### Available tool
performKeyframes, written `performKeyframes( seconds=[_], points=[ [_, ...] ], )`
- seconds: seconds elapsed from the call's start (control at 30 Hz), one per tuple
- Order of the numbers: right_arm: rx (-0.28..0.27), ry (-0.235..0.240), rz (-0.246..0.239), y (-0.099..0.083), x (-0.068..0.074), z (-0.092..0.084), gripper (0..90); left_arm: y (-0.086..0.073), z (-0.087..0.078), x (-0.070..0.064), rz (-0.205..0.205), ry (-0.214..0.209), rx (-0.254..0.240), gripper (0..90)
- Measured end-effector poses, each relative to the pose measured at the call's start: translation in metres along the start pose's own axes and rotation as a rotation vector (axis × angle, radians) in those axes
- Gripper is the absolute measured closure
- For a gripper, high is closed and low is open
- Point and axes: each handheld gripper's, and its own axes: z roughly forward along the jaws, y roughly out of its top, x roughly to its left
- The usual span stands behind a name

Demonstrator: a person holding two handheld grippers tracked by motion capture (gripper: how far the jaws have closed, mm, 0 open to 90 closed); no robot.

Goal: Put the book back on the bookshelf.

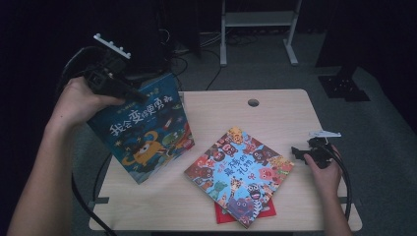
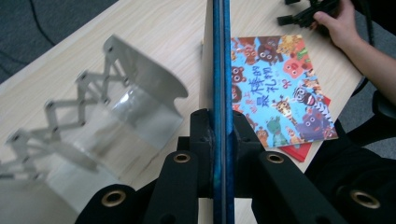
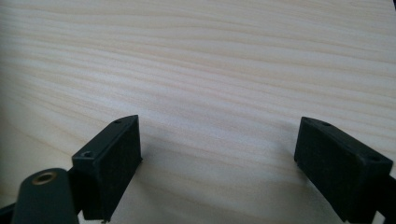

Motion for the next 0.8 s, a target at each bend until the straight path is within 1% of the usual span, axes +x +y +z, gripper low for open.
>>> performKeyframes(
  seconds=[0.03,0.1,0.13,0.17,0.23,0.27,0.3,0.33,0.37,0.47,0.57,0.63,0.7,0.73,0.77,0.8],
  points=[
    [0.000,0.000,0.000,0.000,0.000,0.000,13.7,-0.006,-0.004,0.003,-0.018,0.008,0.000,82.3],
    [-0.001,-0.001,0.001,0.000,0.000,0.000,13.7,-0.012,-0.009,0.007,-0.028,0.018,-0.001,82.3],
    [-0.001,-0.001,0.001,0.000,0.000,0.000,13.7,-0.012,-0.009,0.007,-0.028,0.018,-0.001,82.3],
    [-0.001,-0.001,0.001,0.000,0.000,0.000,13.7,-0.019,-0.015,0.010,-0.042,0.026,-0.002,82.3],
    [-0.001,-0.001,0.001,0.000,0.000,0.000,13.7,-0.026,-0.020,0.014,-0.063,0.035,-0.006,82.3],
    [-0.001,-0.001,0.001,0.000,0.000,0.000,13.7,-0.026,-0.020,0.014,-0.063,0.035,-0.006,82.3],
    [-0.002,-0.001,0.001,0.000,0.000,0.000,13.7,-0.033,-0.025,0.018,-0.081,0.041,-0.013,82.3],
    [-0.002,-0.001,0.001,0.000,0.000,0.000,13.7,-0.033,-0.025,0.018,-0.081,0.041,-0.013,82.3],
    [-0.002,-0.001,0.001,0.000,0.000,0.000,13.7,-0.040,-0.030,0.022,-0.097,0.050,-0.012,82.3],
    [-0.002,-0.001,0.001,0.000,0.000,0.000,13.7,-0.050,-0.037,0.027,-0.120,0.067,-0.014,82.4],
    [-0.002,-0.001,0.001,0.000,0.000,0.000,13.7,-0.060,-0.042,0.033,-0.145,0.084,-0.016,82.3],
    [-0.002,-0.001,0.001,0.000,0.000,0.000,13.7,-0.063,-0.044,0.035,-0.153,0.089,-0.012,82.3],
    [-0.002,0.000,0.002,0.000,0.000,0.000,13.7,-0.071,-0.047,0.040,-0.175,0.107,-0.008,82.3],
    [-0.002,0.000,0.002,0.000,0.000,0.000,13.7,-0.071,-0.047,0.040,-0.175,0.107,-0.008,82.3],
    [-0.002,-0.001,0.001,0.000,0.000,0.000,13.7,-0.076,-0.049,0.043,-0.190,0.121,-0.007,82.3],
    [-0.002,-0.001,0.001,0.000,0.000,0.000,13.7,-0.076,-0.049,0.043,-0.190,0.121,-0.007,82.3]
  ],
)
